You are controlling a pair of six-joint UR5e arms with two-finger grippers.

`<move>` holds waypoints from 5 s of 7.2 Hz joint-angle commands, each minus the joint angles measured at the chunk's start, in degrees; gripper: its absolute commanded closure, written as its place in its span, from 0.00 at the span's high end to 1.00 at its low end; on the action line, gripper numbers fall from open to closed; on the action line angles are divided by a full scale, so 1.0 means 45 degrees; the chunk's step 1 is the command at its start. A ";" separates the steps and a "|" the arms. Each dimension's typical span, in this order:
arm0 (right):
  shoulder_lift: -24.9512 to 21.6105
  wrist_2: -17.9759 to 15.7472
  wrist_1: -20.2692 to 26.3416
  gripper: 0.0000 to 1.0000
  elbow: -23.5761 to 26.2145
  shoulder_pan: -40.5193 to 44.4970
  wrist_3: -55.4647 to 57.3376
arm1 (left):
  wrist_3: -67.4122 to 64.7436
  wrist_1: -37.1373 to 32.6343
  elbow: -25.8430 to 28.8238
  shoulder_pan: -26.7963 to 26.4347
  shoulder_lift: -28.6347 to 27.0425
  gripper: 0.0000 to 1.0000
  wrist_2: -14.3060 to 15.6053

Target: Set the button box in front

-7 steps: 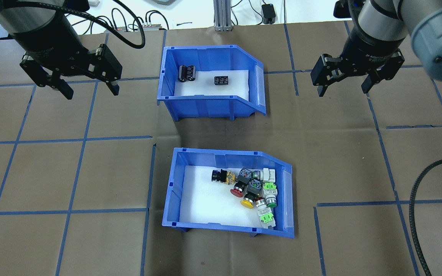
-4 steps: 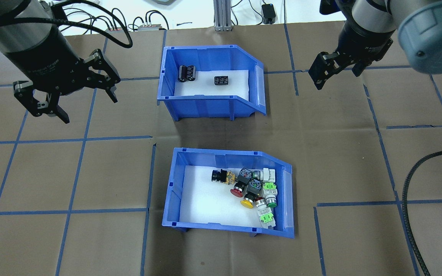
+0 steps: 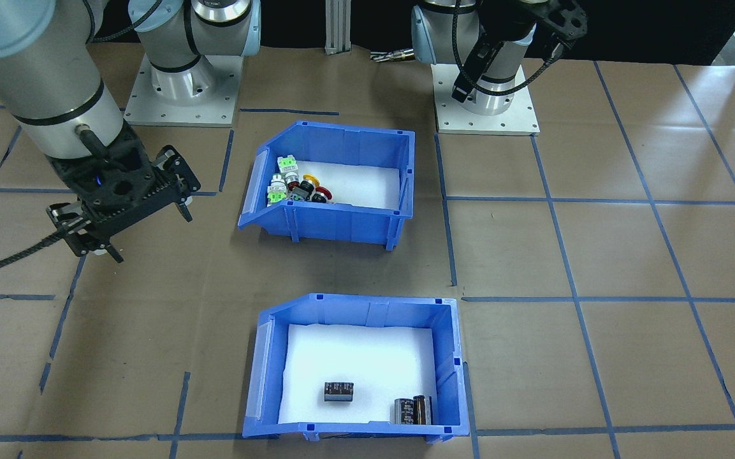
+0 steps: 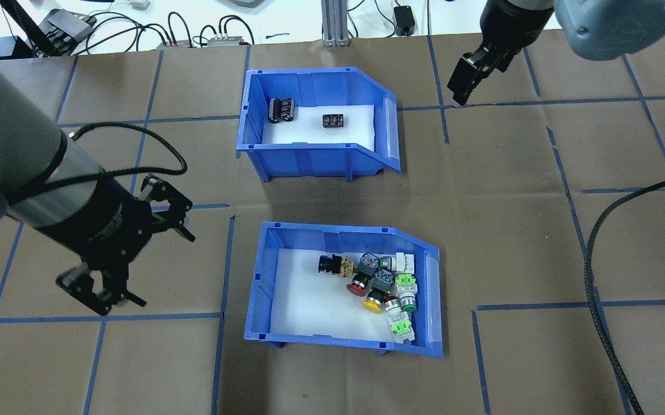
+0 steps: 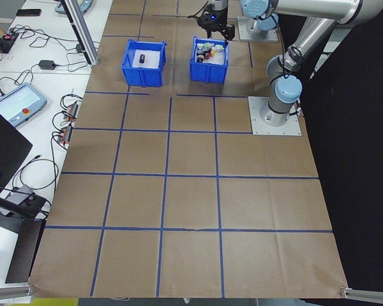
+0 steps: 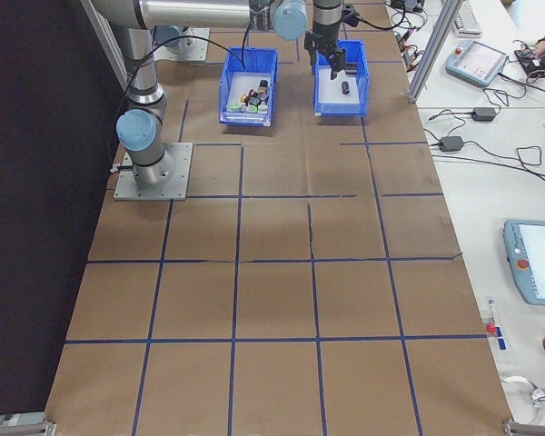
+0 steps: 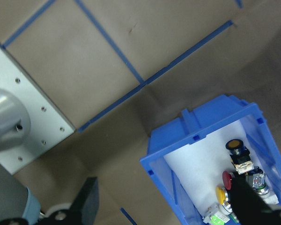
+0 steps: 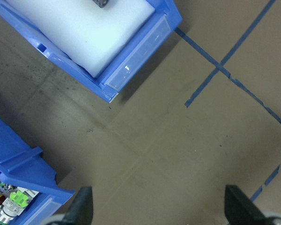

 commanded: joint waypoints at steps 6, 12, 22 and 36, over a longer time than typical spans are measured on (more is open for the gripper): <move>0.3313 -0.0040 -0.1700 1.00 -0.1414 0.4330 -0.3329 | -0.8766 0.4173 -0.3636 -0.3944 0.0129 1.00 -0.0302; 0.5739 -0.1169 -0.4059 1.00 -0.1458 0.6014 -0.3892 | -1.1786 0.7988 -0.3792 -0.6313 -0.2747 1.00 -0.0087; 0.4885 -0.2091 -0.4223 0.02 -0.1614 0.5353 -0.4594 | -1.2234 0.9803 -0.3988 -0.6700 -0.4835 0.89 0.0713; -0.1580 -0.0475 -0.0784 0.01 0.2564 -0.4781 -1.5456 | -0.4267 0.8459 0.2863 -0.0961 -0.7239 0.00 0.1045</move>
